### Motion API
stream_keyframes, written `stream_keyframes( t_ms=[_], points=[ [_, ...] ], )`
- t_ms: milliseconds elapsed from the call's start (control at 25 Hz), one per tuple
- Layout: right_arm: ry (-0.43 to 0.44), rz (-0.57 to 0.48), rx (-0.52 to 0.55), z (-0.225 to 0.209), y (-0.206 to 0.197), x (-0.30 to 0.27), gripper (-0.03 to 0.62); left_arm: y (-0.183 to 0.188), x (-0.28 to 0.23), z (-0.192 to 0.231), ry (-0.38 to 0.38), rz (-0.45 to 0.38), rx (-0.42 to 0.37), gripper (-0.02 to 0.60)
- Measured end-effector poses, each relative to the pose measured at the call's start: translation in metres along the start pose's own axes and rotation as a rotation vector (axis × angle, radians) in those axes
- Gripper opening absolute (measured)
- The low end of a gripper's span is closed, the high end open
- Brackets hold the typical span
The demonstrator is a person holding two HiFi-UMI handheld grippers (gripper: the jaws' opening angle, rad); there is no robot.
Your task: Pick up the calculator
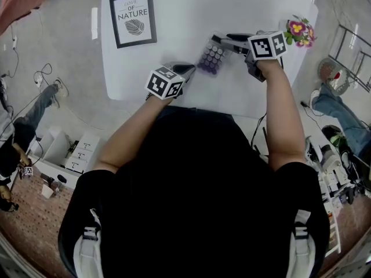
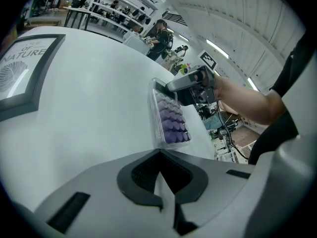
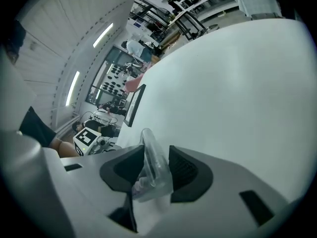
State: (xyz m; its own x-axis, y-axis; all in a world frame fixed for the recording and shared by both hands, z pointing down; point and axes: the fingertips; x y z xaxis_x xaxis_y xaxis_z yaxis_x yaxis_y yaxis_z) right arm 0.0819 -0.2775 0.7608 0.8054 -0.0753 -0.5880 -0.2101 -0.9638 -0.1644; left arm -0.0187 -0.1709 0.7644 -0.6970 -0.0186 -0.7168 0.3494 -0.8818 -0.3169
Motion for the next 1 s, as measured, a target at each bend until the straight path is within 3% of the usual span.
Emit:
stream_keyframes(
  t_ms=[280, 680, 1000],
  points=[
    [0.073, 0.094, -0.009, 0.008, -0.016, -0.007, 0.155, 0.001, 0.0, 0.001, -0.002, 0.0, 0.001, 0.017],
    [0.135, -0.04, -0.102, 0.013, -0.013, 0.0, 0.11, 0.0, 0.001, -0.005, -0.001, 0.007, -0.019, 0.017],
    [0.129, -0.11, -0.067, 0.018, -0.022, 0.015, 0.107, -0.001, 0.005, -0.016, -0.004, 0.01, -0.05, 0.017]
  ],
)
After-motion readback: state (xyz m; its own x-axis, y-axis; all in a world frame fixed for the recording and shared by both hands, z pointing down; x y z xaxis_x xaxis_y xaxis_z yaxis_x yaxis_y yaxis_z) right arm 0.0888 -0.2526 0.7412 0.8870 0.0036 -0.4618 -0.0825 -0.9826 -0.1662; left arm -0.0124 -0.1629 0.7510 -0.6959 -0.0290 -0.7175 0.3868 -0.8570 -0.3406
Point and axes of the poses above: the fingertips, and each gripper's own axes: x backward along the fingers, z to its left, y out of its top, and after that the axes turned 2 degrees about y, right-handed
